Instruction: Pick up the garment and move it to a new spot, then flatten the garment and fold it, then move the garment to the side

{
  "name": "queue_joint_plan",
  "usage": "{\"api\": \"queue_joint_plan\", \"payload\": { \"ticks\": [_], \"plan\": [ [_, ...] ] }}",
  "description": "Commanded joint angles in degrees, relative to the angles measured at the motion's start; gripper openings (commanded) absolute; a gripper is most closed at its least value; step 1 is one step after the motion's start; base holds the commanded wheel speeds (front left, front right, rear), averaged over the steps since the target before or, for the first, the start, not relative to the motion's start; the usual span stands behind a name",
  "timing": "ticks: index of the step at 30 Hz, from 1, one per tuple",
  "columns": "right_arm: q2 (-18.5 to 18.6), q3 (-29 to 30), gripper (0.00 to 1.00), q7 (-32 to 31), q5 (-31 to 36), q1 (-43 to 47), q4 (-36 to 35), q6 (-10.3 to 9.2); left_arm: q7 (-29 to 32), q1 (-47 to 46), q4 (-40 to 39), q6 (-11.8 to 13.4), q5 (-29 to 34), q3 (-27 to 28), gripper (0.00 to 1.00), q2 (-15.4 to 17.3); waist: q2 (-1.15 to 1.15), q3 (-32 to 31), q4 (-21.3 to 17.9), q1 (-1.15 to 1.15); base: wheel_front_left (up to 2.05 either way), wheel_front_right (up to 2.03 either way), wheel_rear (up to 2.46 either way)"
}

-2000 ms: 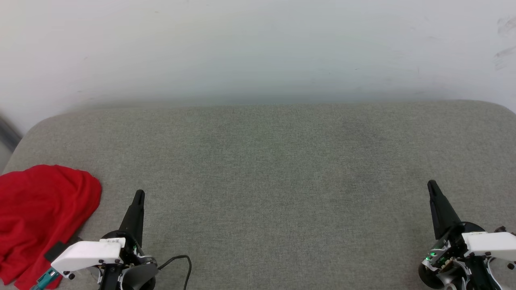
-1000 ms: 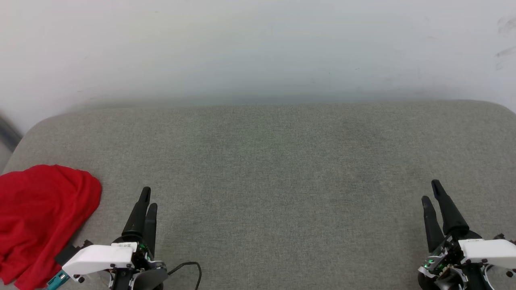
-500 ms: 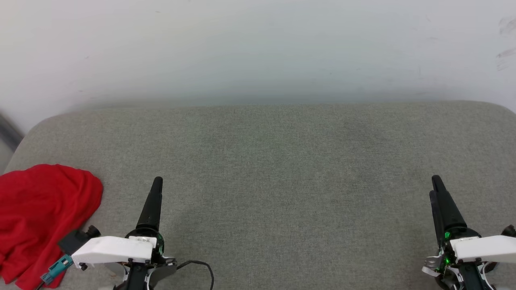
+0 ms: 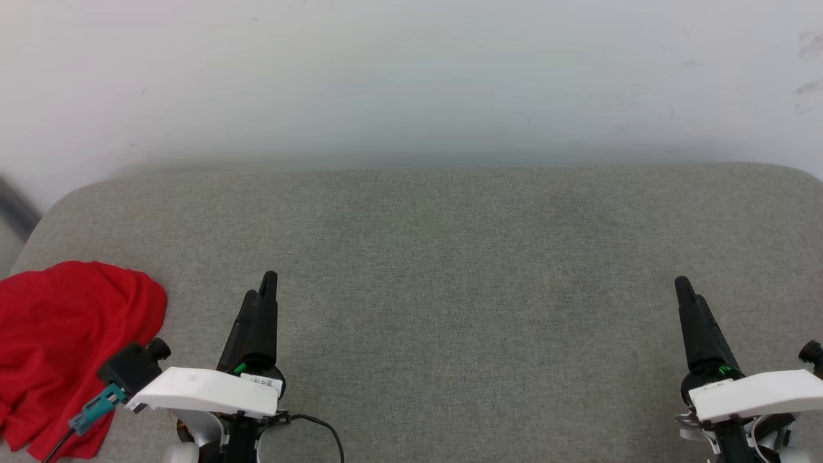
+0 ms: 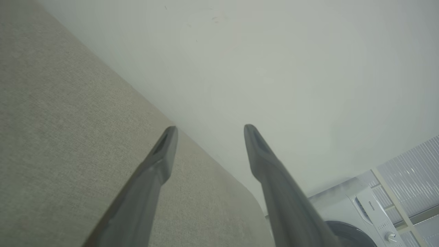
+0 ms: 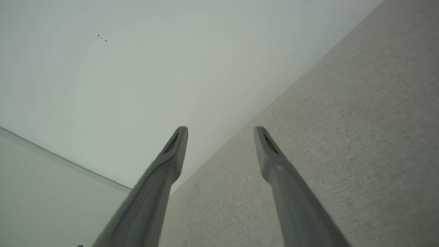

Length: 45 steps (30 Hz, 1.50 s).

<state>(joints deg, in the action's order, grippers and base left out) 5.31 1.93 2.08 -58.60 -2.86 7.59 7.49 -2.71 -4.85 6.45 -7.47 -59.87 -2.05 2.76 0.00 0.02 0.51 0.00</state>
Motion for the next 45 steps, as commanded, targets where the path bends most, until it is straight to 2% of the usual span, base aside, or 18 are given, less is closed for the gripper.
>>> {"api": "queue_joint_plan", "payload": {
  "ticks": [1,9,17,45],
  "plan": [
    [0.7,-0.3,1.0,0.3,3.4,-0.2,-1.2,0.01,-0.6,-0.7,-1.1,0.2,3.3,-0.5,1.0,0.1,0.0,0.0,0.0,0.0,0.0,0.0,0.0],
    [1.6,-1.3,1.0,0.4,13.8,0.0,-2.2,0.01,-2.1,-0.5,-0.7,1.3,14.8,-2.0,1.0,0.3,0.0,-0.1,0.1,0.0,0.0,0.0,0.0],
    [1.6,-1.3,1.0,0.7,20.5,0.3,-3.0,0.01,-3.4,-0.5,-0.5,2.5,21.6,-3.0,1.0,1.0,0.0,-0.1,0.1,0.0,0.0,0.0,0.0],
    [1.1,-1.4,1.0,3.2,40.0,1.2,-4.0,0.01,-7.7,-1.3,2.0,6.5,38.9,-6.6,1.0,2.3,0.0,-0.3,0.9,0.0,0.0,0.0,0.0]
  ]
}}
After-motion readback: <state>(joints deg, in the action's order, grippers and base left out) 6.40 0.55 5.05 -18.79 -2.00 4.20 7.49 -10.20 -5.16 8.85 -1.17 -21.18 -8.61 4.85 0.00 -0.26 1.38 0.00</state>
